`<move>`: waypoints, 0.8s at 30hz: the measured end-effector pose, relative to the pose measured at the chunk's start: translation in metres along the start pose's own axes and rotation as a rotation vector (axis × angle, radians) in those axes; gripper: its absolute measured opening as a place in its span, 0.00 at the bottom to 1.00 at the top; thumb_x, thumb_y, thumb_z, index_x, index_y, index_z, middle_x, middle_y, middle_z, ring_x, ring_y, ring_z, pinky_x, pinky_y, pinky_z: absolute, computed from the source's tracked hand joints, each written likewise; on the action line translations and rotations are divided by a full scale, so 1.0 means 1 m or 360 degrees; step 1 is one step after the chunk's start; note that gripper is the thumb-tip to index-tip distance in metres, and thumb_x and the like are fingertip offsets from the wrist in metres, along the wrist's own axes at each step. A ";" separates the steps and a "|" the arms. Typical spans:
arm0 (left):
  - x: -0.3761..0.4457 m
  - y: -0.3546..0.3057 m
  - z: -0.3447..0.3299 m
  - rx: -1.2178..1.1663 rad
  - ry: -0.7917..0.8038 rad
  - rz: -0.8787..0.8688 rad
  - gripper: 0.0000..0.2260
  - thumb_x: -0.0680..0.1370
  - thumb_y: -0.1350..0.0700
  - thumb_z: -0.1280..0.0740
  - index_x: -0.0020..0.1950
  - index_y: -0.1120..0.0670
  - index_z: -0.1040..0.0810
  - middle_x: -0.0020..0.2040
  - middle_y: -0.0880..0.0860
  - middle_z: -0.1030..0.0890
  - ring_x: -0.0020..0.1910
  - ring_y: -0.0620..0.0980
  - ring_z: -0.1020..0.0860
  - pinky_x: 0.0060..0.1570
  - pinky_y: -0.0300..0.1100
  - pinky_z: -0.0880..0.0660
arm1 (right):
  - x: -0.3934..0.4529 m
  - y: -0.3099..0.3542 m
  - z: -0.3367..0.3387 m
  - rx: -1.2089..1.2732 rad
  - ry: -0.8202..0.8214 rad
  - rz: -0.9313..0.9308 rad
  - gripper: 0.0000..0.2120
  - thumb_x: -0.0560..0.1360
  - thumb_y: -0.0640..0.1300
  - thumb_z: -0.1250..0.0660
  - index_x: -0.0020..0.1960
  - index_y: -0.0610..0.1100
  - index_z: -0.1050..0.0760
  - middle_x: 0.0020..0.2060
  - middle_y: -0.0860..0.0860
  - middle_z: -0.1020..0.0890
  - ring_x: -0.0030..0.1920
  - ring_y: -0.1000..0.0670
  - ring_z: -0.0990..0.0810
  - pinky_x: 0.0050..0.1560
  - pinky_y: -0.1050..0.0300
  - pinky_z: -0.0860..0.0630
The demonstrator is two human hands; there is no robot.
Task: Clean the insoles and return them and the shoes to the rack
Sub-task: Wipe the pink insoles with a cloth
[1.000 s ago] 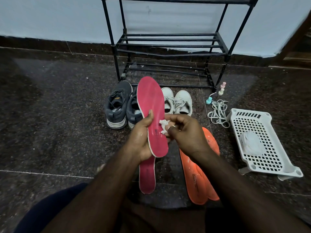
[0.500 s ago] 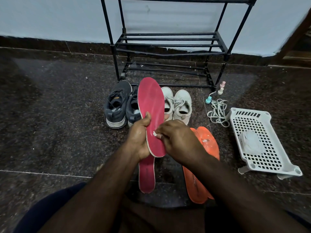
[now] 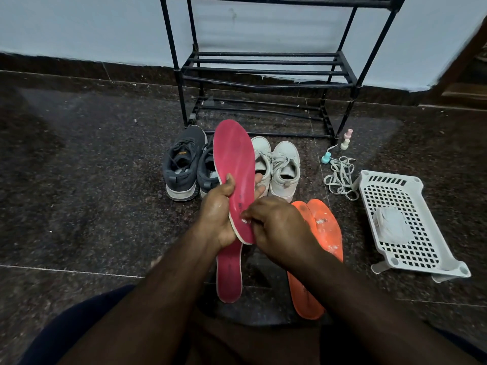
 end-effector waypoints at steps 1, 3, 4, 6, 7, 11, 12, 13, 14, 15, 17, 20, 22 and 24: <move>0.001 -0.001 0.002 -0.0005 -0.0011 -0.0008 0.26 0.85 0.43 0.46 0.70 0.62 0.27 0.66 0.58 0.20 0.68 0.55 0.25 0.71 0.56 0.32 | -0.002 0.003 -0.002 0.0023 0.0029 0.0023 0.12 0.66 0.36 0.37 0.45 0.43 0.17 0.40 0.48 0.17 0.42 0.45 0.20 0.46 0.52 0.23; -0.001 0.006 0.001 0.0033 -0.0020 0.0066 0.27 0.84 0.43 0.45 0.70 0.63 0.27 0.64 0.61 0.20 0.64 0.57 0.22 0.69 0.55 0.30 | 0.000 0.004 0.003 0.0042 -0.0028 0.0058 0.11 0.69 0.38 0.38 0.44 0.42 0.17 0.40 0.48 0.18 0.42 0.45 0.21 0.47 0.53 0.25; -0.005 0.012 -0.001 0.0071 -0.0015 0.0125 0.27 0.84 0.43 0.45 0.67 0.64 0.25 0.60 0.62 0.19 0.60 0.57 0.20 0.65 0.53 0.27 | 0.003 0.003 0.008 0.0017 -0.0088 0.0064 0.10 0.70 0.39 0.38 0.44 0.42 0.18 0.39 0.48 0.18 0.42 0.45 0.21 0.48 0.53 0.26; -0.008 0.019 -0.005 0.0106 0.0007 0.0163 0.24 0.84 0.44 0.44 0.58 0.65 0.22 0.49 0.62 0.16 0.48 0.56 0.16 0.58 0.51 0.24 | 0.008 0.000 0.016 -0.0060 -0.0205 0.0045 0.09 0.72 0.39 0.38 0.44 0.40 0.19 0.39 0.47 0.18 0.42 0.45 0.22 0.49 0.54 0.28; -0.007 0.020 -0.006 0.0115 0.0006 0.0163 0.23 0.84 0.44 0.43 0.55 0.64 0.21 0.46 0.62 0.16 0.46 0.56 0.16 0.57 0.50 0.24 | 0.010 -0.001 0.019 -0.0081 -0.0246 0.0020 0.09 0.73 0.39 0.38 0.44 0.40 0.19 0.39 0.47 0.18 0.42 0.45 0.22 0.49 0.55 0.29; -0.008 0.021 -0.007 0.0110 0.0025 0.0196 0.29 0.83 0.42 0.43 0.68 0.66 0.25 0.67 0.65 0.23 0.67 0.61 0.24 0.71 0.54 0.32 | 0.004 0.002 0.013 0.0058 -0.0206 -0.0057 0.09 0.70 0.35 0.34 0.46 0.43 0.18 0.39 0.51 0.17 0.41 0.51 0.21 0.47 0.63 0.29; -0.008 0.019 -0.006 0.0097 -0.0008 0.0189 0.30 0.83 0.42 0.43 0.71 0.65 0.27 0.70 0.65 0.27 0.70 0.61 0.27 0.71 0.55 0.32 | 0.001 0.002 0.011 0.0164 -0.0160 -0.0105 0.10 0.69 0.34 0.33 0.46 0.44 0.17 0.39 0.53 0.17 0.41 0.56 0.21 0.45 0.68 0.29; -0.008 0.018 -0.004 0.0085 -0.0049 0.0182 0.30 0.82 0.41 0.42 0.72 0.65 0.29 0.71 0.65 0.29 0.71 0.61 0.28 0.70 0.55 0.31 | 0.000 -0.002 0.009 0.0286 -0.0109 -0.0182 0.11 0.69 0.33 0.31 0.46 0.45 0.17 0.39 0.56 0.17 0.40 0.60 0.22 0.44 0.73 0.31; -0.006 0.017 -0.002 0.0068 -0.0066 0.0176 0.31 0.82 0.41 0.42 0.73 0.65 0.29 0.71 0.66 0.28 0.70 0.62 0.28 0.69 0.55 0.29 | 0.000 -0.005 0.009 0.0400 -0.0080 -0.0257 0.11 0.70 0.33 0.30 0.46 0.46 0.16 0.38 0.58 0.18 0.40 0.62 0.22 0.43 0.74 0.31; -0.005 0.018 -0.002 0.0059 -0.0064 0.0179 0.30 0.81 0.41 0.41 0.72 0.65 0.28 0.68 0.66 0.26 0.68 0.62 0.25 0.66 0.54 0.27 | 0.002 -0.009 0.012 0.0468 -0.0099 -0.0300 0.11 0.70 0.32 0.30 0.46 0.46 0.16 0.38 0.58 0.17 0.40 0.63 0.21 0.43 0.74 0.31; -0.010 0.019 -0.005 0.0099 -0.0052 0.0183 0.25 0.83 0.44 0.42 0.62 0.65 0.23 0.53 0.63 0.17 0.53 0.58 0.17 0.55 0.48 0.20 | 0.010 -0.016 0.028 0.0425 -0.0294 -0.0283 0.10 0.69 0.31 0.29 0.44 0.45 0.17 0.39 0.57 0.17 0.41 0.60 0.21 0.45 0.70 0.29; -0.013 0.026 -0.011 0.0132 -0.0007 0.0181 0.18 0.84 0.47 0.44 0.52 0.59 0.21 0.40 0.57 0.17 0.40 0.52 0.17 0.46 0.45 0.20 | 0.021 -0.023 0.038 0.0146 -0.0432 -0.0225 0.05 0.71 0.34 0.29 0.44 0.42 0.20 0.39 0.52 0.18 0.42 0.52 0.21 0.46 0.61 0.27; -0.014 0.026 -0.010 0.0144 -0.0021 0.0203 0.20 0.83 0.45 0.43 0.51 0.60 0.21 0.42 0.58 0.18 0.42 0.54 0.17 0.52 0.48 0.23 | 0.017 -0.021 0.028 0.0078 -0.0334 -0.0222 0.04 0.71 0.35 0.29 0.44 0.43 0.20 0.39 0.50 0.17 0.41 0.50 0.21 0.46 0.59 0.27; -0.013 0.022 -0.008 0.0130 -0.0028 0.0218 0.23 0.82 0.42 0.42 0.51 0.62 0.20 0.44 0.60 0.18 0.43 0.56 0.17 0.53 0.50 0.23 | 0.008 -0.012 0.014 0.0141 -0.0194 -0.0216 0.06 0.70 0.35 0.29 0.45 0.43 0.19 0.40 0.51 0.16 0.42 0.51 0.20 0.45 0.62 0.29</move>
Point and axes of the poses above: each hand's wrist, its own x-axis towards the middle knuckle, its own z-axis out of the back of the hand, y = z × x, the point moved 9 cm from there along x, towards the middle knuckle
